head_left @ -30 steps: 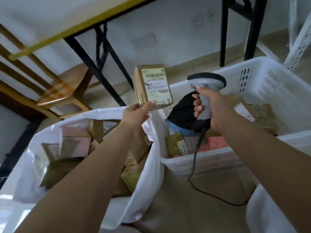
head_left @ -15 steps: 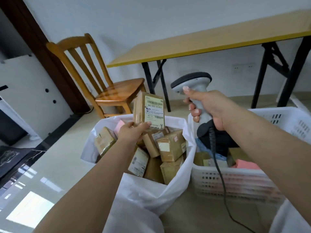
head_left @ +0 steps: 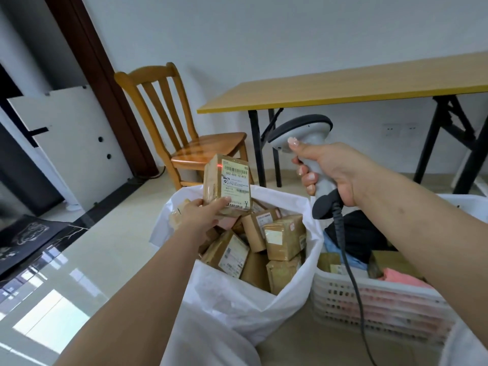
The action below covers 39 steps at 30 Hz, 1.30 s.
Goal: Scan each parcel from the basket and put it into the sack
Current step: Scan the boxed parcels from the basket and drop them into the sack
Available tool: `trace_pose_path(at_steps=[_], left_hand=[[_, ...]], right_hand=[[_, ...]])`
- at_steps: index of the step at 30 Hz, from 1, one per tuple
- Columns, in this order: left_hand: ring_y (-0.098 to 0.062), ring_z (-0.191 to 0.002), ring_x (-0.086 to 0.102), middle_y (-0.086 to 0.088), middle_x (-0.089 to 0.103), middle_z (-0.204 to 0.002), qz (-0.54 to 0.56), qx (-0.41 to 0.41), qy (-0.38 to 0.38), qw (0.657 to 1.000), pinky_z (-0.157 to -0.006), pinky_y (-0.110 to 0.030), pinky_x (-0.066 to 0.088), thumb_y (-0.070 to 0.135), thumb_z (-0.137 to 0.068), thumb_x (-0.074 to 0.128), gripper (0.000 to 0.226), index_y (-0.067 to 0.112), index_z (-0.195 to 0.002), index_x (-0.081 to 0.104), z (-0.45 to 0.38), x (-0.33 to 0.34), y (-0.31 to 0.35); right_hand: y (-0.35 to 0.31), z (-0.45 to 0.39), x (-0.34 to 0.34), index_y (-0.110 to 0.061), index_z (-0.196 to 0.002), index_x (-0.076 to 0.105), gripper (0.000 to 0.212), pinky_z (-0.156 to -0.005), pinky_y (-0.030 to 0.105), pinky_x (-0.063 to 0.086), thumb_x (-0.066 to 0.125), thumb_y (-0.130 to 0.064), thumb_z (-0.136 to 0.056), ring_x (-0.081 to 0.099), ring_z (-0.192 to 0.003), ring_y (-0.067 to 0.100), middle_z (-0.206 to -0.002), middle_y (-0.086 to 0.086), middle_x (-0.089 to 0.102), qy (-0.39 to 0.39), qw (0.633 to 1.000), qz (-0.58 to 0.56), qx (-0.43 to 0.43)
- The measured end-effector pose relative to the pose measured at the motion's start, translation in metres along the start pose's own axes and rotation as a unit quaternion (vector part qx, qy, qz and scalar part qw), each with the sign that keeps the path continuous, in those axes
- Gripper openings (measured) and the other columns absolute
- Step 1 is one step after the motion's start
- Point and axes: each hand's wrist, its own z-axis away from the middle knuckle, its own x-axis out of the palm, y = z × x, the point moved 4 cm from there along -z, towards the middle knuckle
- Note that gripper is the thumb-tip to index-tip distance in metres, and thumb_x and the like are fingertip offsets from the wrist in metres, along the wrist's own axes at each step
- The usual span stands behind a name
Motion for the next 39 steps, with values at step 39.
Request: trace_pose_path(at_steps=[39], left_hand=[[-0.036, -0.103, 0.069, -0.022, 0.073, -0.097, -0.529, -0.347, -0.271, 0.726, -0.104, -0.047, 0.047, 0.086, -0.08, 0.023, 0.113, -0.002, -0.151, 0.016, 0.045, 0.04, -0.113]], right_hand=[[0.101, -0.042, -0.085, -0.01, -0.097, 0.062, 0.033, -0.038, 0.02, 0.038, 0.073, -0.039, -0.084, 0.039, -0.039, 0.008, -0.058, 0.0, 0.051, 0.068, 0.988, -0.039, 0.134]])
